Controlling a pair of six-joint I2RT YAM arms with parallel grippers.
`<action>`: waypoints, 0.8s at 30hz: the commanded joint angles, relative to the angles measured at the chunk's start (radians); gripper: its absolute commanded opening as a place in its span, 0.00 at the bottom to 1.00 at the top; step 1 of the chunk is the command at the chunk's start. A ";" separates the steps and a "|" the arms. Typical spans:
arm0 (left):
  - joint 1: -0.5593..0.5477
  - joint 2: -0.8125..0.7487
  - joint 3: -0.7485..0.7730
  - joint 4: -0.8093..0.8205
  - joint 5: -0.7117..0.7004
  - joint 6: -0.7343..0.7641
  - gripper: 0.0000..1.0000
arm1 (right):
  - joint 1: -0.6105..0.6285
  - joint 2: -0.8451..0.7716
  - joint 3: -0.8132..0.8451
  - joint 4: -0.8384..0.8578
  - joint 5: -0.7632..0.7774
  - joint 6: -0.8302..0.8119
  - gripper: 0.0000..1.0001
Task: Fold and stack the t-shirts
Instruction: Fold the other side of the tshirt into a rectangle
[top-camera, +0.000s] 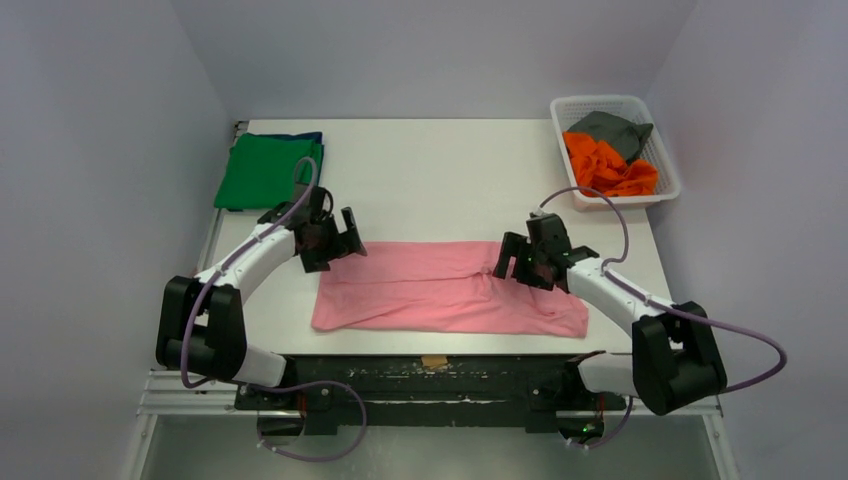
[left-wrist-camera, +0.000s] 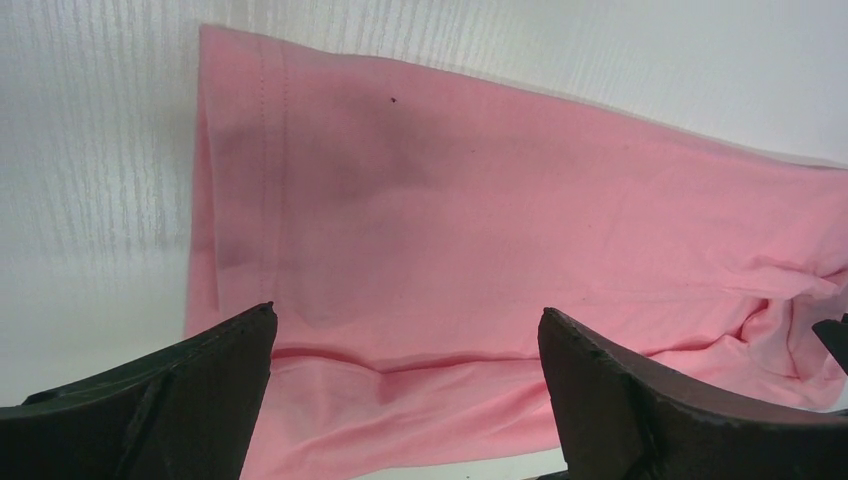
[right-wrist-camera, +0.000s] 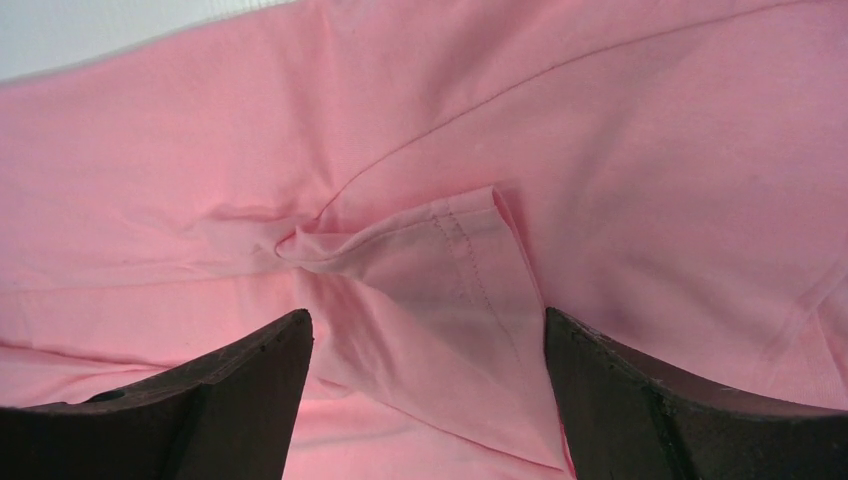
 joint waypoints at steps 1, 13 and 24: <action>-0.004 -0.006 -0.009 0.013 -0.022 -0.006 1.00 | 0.015 0.040 -0.005 0.041 -0.038 -0.034 0.84; -0.004 -0.015 -0.013 0.012 -0.030 -0.006 1.00 | 0.257 -0.120 -0.037 -0.093 -0.101 -0.103 0.82; -0.004 -0.044 -0.013 -0.007 -0.041 -0.008 1.00 | 0.264 -0.183 0.027 -0.140 0.239 0.021 0.89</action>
